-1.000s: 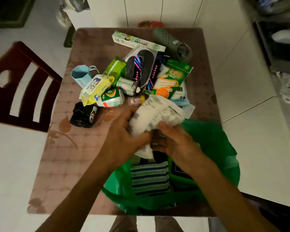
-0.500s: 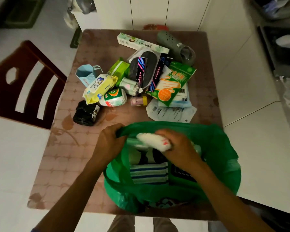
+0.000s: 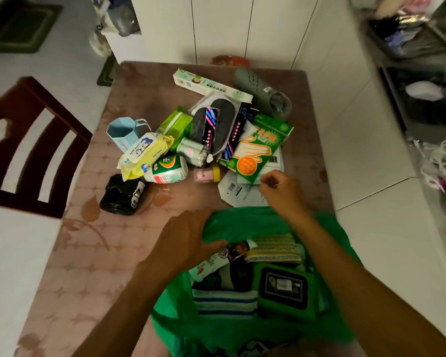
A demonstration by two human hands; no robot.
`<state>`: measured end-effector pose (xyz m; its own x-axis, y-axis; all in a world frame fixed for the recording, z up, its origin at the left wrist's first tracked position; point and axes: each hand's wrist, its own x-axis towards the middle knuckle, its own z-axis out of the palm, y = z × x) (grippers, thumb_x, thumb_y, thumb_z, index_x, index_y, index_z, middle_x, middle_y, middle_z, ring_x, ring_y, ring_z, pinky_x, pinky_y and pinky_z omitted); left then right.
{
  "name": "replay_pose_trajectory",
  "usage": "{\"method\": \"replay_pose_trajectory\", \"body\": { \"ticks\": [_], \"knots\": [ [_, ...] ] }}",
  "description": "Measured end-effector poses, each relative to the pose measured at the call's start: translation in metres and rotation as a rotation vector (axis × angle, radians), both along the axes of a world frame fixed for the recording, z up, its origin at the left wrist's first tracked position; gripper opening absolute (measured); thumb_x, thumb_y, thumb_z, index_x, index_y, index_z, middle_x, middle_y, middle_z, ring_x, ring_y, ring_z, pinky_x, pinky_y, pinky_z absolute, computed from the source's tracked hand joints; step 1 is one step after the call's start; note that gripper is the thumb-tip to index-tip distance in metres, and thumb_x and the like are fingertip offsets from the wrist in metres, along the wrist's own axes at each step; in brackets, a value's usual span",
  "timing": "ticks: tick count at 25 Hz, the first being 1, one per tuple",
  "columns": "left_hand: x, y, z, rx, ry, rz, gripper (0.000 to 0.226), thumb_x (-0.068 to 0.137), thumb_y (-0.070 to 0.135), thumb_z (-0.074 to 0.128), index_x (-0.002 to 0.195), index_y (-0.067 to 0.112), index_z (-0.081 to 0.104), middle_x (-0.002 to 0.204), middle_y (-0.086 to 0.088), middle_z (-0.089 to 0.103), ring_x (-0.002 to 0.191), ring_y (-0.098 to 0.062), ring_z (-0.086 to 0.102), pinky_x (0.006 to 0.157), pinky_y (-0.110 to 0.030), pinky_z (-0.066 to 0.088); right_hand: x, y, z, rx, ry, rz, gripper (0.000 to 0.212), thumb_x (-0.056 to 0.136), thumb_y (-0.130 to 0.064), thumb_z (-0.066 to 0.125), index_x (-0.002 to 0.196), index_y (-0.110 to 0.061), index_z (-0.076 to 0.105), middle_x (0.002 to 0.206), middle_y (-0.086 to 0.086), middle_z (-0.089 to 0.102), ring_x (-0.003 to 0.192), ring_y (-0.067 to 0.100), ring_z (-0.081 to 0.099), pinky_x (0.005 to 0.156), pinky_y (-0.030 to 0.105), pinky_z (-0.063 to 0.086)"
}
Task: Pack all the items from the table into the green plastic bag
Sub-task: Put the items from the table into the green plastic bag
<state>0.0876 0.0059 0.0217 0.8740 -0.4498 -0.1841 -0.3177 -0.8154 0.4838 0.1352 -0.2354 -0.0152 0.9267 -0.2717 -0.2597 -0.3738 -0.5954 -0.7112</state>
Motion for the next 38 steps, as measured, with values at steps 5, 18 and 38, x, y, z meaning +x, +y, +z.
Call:
{"method": "replay_pose_trajectory", "body": {
  "ticks": [5,18,38],
  "knots": [
    [0.001,-0.022,-0.021,-0.029,0.015,0.022,0.029,0.090,0.051,0.048,0.103,0.028,0.061,0.084,0.006,0.067,0.071,-0.013,0.061,0.057,-0.025,0.040,0.029,-0.033,-0.081,0.131,0.314,-0.363,0.049,0.071,-0.027,0.078,0.115,-0.014,0.061,0.112,0.008,0.068,0.090,0.023,0.064,0.078,0.033,0.055],
    [-0.004,-0.014,-0.028,-0.148,0.060,0.144,0.020,0.089,0.037,0.055,0.079,0.022,0.063,0.063,0.009,0.059,0.054,-0.003,0.051,0.049,-0.023,0.032,0.004,-0.010,-0.011,0.627,0.121,-0.573,0.009,0.077,-0.008,0.065,0.084,-0.013,0.066,0.088,0.012,0.071,0.074,0.026,0.068,0.065,0.037,0.058],
    [-0.018,-0.002,-0.002,-0.321,0.293,0.094,0.011,0.086,0.040,0.062,0.082,0.031,0.067,0.072,0.005,0.066,0.064,-0.008,0.061,0.056,-0.025,0.046,-0.155,-0.015,0.014,-0.568,0.132,0.098,0.043,0.083,-0.049,0.061,0.115,-0.022,0.050,0.109,0.003,0.062,0.092,0.025,0.062,0.076,0.043,0.055]
  ]
}}
